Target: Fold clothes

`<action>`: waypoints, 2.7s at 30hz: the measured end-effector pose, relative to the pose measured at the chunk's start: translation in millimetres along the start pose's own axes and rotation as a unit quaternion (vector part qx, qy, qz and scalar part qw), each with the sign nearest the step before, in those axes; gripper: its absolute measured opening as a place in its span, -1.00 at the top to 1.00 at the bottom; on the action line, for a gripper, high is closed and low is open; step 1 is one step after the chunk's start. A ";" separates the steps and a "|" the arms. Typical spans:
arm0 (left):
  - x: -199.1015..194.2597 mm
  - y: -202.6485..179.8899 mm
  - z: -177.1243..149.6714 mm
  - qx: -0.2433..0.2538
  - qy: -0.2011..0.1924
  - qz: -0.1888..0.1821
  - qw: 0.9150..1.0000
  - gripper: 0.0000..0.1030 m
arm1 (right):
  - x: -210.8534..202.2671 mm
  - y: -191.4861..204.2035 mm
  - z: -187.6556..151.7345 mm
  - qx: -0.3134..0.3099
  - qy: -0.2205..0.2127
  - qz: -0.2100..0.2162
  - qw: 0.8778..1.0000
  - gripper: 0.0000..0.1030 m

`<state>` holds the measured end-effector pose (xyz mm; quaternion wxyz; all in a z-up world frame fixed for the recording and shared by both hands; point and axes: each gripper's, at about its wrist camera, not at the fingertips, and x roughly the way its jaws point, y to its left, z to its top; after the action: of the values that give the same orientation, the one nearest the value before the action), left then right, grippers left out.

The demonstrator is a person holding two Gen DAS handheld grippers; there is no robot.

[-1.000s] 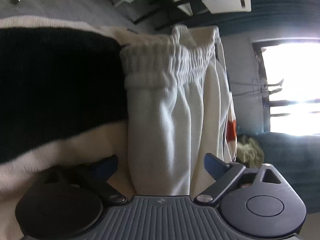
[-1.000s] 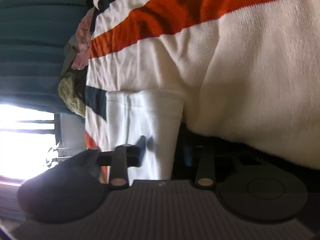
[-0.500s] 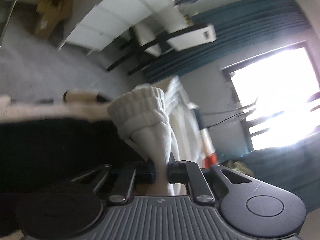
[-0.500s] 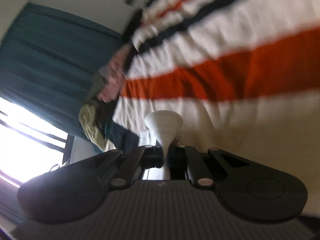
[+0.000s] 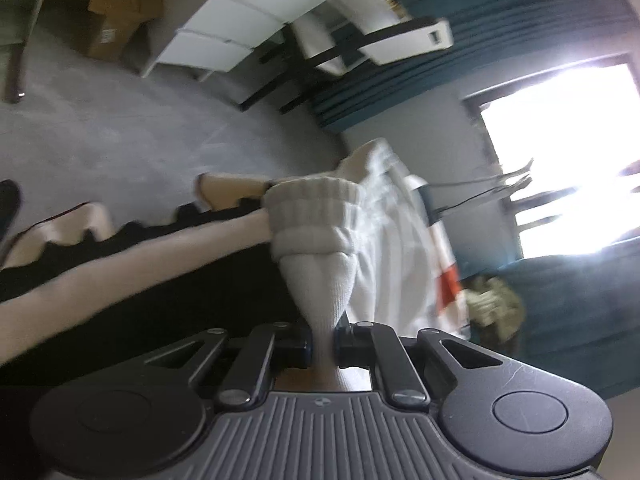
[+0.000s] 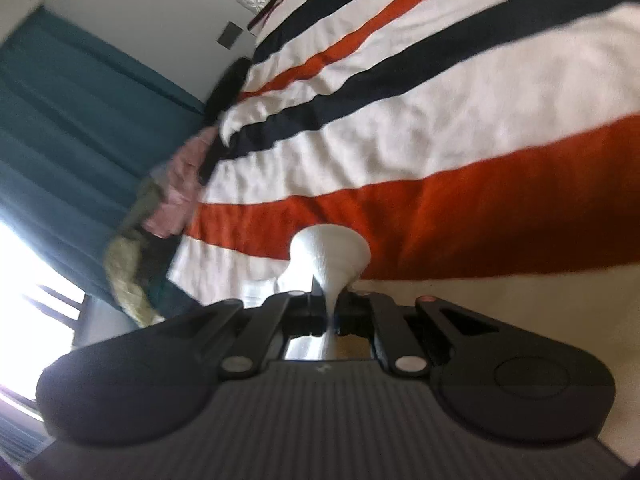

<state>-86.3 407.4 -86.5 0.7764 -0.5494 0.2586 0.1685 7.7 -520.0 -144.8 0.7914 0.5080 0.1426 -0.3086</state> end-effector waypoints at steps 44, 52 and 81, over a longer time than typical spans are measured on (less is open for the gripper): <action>16.3 -257.1 -338.2 0.600 -0.027 -0.128 0.789 -0.98 | -149.7 145.6 -157.1 -0.408 0.005 0.258 0.876 -0.59; 54.2 -215.8 -331.9 0.601 -0.012 -0.090 0.794 -0.98 | -134.7 148.5 -195.0 -0.437 0.012 0.246 0.865 -0.59; 37.9 -204.2 -321.3 0.561 -0.027 -0.100 0.821 -0.99 | -99.1 132.6 -212.8 -0.428 0.061 0.183 0.883 -0.58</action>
<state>-13.6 35.0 -36.7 0.9697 -0.0367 0.2313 -0.0694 34.2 -257.2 -90.6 0.9639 0.1548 0.2136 -0.0352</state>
